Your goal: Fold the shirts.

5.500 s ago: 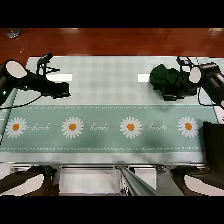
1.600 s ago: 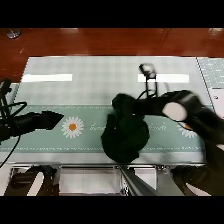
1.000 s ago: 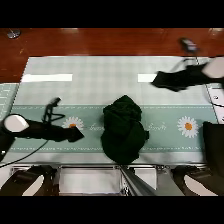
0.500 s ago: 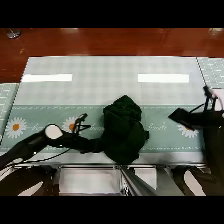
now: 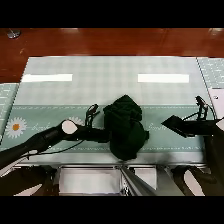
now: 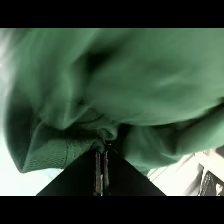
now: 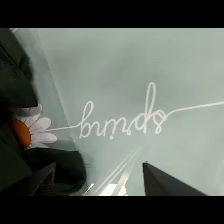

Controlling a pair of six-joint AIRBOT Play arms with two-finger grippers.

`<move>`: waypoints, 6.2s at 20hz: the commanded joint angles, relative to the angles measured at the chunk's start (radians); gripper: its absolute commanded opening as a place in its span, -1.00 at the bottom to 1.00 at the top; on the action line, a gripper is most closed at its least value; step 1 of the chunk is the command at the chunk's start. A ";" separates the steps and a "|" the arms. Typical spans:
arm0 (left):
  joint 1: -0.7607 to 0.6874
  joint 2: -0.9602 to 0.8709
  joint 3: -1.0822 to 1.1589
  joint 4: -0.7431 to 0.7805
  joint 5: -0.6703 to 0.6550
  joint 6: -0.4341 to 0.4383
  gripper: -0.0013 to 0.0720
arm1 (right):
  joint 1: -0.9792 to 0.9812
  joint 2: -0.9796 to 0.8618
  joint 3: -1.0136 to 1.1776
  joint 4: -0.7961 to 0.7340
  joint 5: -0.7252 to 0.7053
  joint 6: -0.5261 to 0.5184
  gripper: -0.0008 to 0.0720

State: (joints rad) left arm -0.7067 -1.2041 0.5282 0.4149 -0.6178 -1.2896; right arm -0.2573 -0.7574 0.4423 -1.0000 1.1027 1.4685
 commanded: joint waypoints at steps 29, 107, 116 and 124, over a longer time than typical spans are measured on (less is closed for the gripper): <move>0.626 0.056 0.205 0.003 -0.549 0.212 -0.91 | 0.425 -0.698 0.515 0.286 -0.143 -0.143 -0.89; 0.978 0.090 -0.210 0.082 -0.340 0.326 -0.92 | -0.278 -0.163 0.146 0.077 0.019 -0.010 0.72; 0.986 0.090 -0.170 0.082 -0.412 0.338 -0.91 | -0.282 -0.203 0.104 -0.132 0.026 0.052 0.72; 0.986 0.090 -0.170 0.082 -0.411 0.336 -0.91 | -0.281 -0.519 0.222 0.114 -0.041 -0.081 0.72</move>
State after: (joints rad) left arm 0.2806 -1.1137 0.3573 0.4969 -1.0275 -0.9535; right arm -0.5388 -1.1774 0.6228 -0.9779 1.0702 1.4376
